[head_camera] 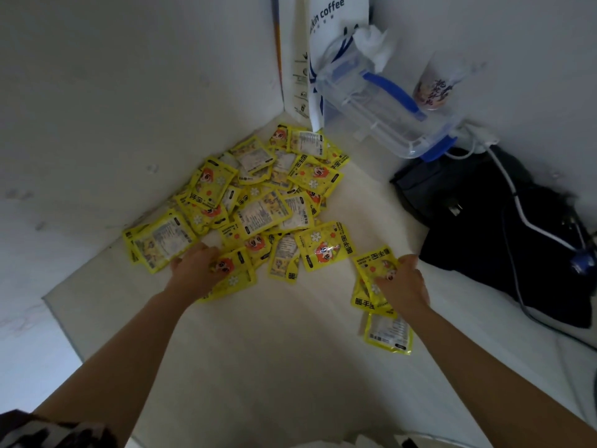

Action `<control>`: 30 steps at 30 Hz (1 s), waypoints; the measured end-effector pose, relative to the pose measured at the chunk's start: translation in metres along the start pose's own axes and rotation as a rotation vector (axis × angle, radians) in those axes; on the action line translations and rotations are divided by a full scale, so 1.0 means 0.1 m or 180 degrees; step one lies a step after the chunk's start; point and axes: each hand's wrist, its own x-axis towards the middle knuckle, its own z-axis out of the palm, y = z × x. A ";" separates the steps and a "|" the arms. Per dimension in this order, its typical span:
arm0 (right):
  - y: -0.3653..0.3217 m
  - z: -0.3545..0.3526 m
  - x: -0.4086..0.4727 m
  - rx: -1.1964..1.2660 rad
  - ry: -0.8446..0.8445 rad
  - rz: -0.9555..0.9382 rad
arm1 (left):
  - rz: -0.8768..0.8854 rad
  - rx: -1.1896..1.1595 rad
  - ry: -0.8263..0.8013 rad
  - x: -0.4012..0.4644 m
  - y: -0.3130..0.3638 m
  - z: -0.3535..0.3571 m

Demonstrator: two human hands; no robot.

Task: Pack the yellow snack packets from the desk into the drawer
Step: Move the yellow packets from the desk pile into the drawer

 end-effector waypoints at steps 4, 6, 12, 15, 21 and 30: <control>-0.03 -0.07 0.03 0.0334 -0.0072 0.0298 | -0.0041 -0.0380 0.0184 -0.08 -0.01 -0.05; -0.03 -0.11 0.04 0.0354 -0.0207 0.0398 | -0.0054 -0.0617 0.0229 -0.11 -0.02 -0.04; 0.02 -0.15 0.02 0.0677 -0.0405 0.0199 | 0.0141 -0.0771 -0.0580 -0.13 0.03 -0.20; 0.12 -0.17 0.00 0.0944 -0.0463 0.0166 | 0.0441 -0.0832 -0.0992 -0.16 0.11 -0.27; 0.37 -0.31 -0.15 0.1381 -0.0523 0.0107 | 0.0694 -0.1209 -0.0713 -0.12 0.68 -0.35; 0.80 -0.26 -0.24 0.1429 -0.0559 0.0361 | 0.0982 -0.0677 -0.0502 0.25 1.64 -0.10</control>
